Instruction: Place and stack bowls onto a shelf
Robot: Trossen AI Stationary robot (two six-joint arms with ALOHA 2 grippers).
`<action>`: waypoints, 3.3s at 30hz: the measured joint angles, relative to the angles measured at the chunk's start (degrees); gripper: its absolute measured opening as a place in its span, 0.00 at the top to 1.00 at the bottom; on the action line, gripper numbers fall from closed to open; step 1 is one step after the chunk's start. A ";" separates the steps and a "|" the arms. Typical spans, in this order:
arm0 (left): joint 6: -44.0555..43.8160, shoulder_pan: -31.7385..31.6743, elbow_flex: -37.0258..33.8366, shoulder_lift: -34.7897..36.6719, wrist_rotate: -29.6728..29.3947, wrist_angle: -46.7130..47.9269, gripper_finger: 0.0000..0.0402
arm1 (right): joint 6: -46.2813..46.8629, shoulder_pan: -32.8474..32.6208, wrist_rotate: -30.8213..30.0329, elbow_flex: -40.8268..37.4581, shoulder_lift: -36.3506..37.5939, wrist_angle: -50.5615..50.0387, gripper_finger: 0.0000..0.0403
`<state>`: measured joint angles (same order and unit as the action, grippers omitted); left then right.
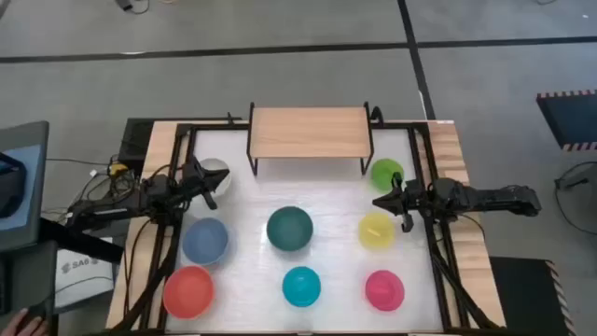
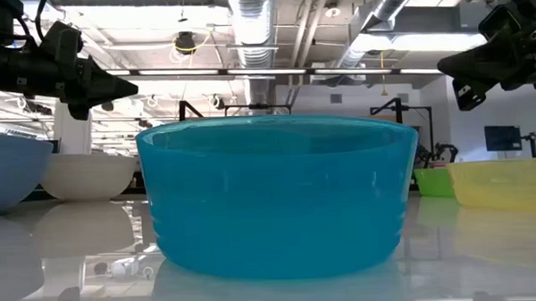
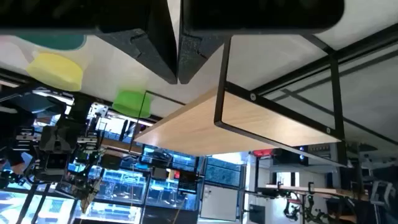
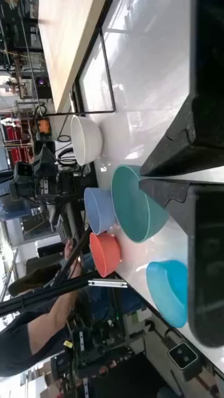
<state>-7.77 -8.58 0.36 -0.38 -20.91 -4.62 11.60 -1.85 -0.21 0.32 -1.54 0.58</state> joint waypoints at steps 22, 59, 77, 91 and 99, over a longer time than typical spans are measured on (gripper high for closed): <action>0.00 -0.01 0.01 0.00 0.00 -0.01 1.00 | 0.01 0.00 0.00 0.01 0.00 0.02 0.88; -5.08 -0.01 0.00 0.02 0.07 -0.40 1.00 | 0.00 0.00 0.00 0.01 0.01 0.02 0.88; -43.24 -0.02 0.00 0.01 -14.45 -4.39 1.00 | -20.21 1.92 -2.60 0.00 -0.01 4.93 0.88; -44.77 -0.04 0.00 0.00 -24.81 -9.14 1.00 | 18.78 11.41 -20.67 1.39 -0.11 6.52 0.88; -42.31 -0.07 3.96 -1.28 -18.65 -10.08 1.00 | 11.44 13.87 -23.88 16.95 -9.73 -7.70 0.94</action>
<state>-50.08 -8.64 4.33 -1.67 -39.55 -14.70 23.04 12.03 -24.09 17.27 -11.27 -7.11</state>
